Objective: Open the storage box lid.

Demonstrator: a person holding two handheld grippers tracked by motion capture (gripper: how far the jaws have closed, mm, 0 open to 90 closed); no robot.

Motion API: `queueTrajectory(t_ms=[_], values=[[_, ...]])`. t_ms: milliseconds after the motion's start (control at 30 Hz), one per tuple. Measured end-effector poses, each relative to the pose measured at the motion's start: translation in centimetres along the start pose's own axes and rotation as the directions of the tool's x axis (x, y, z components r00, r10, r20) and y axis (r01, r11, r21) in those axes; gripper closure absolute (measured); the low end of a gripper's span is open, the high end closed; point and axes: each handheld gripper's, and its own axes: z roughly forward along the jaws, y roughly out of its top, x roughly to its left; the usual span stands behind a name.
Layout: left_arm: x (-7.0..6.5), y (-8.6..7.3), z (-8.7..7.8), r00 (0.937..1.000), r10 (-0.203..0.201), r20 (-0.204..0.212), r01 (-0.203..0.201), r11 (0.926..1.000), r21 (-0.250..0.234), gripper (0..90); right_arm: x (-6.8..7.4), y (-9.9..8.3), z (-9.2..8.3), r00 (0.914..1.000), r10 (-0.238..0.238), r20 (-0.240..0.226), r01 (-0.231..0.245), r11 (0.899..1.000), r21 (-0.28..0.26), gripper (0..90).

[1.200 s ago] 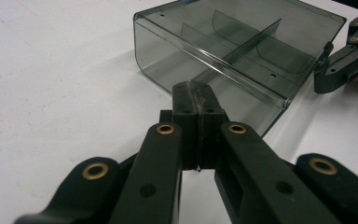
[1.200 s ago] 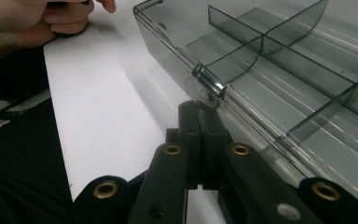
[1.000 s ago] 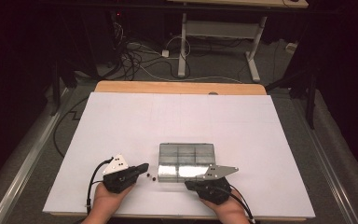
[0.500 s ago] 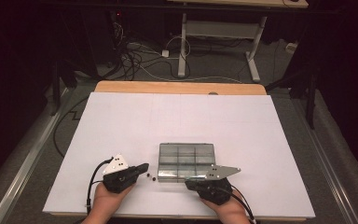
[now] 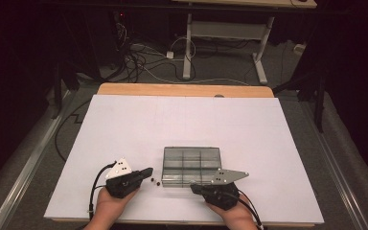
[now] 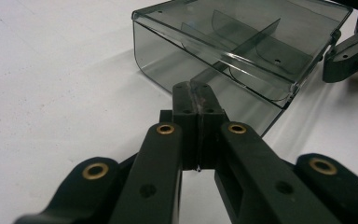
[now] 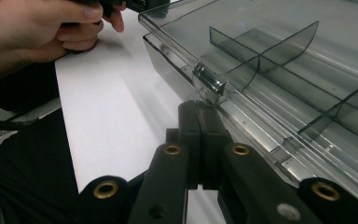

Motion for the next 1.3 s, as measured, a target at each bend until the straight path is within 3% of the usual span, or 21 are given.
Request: queueTrajectory(t_ms=[500, 1133, 1300], values=[[-0.6, 0.1, -0.5, 0.9995, -0.01, 0.031, 0.01, 0.9998, -0.016, 87.3, 0.0, 0.6, -0.4, 0.9998, -0.014, 0.014, 0.014, 1.0, -0.024, 90.0], [-2.1, 0.9, 0.0, 0.9948, 0.002, 0.101, 0.003, 0.999, -0.045, 87.4, 0.0, 1.4, -1.1, 0.9993, -0.023, 0.029, 0.025, 0.997, -0.069, 90.0], [-2.5, 1.2, 0.4, 0.9947, 0.016, 0.101, -0.012, 0.9989, -0.045, 87.4, 0.1, 1.7, -1.4, 0.9992, -0.026, 0.03, 0.028, 0.996, -0.083, 90.0]])
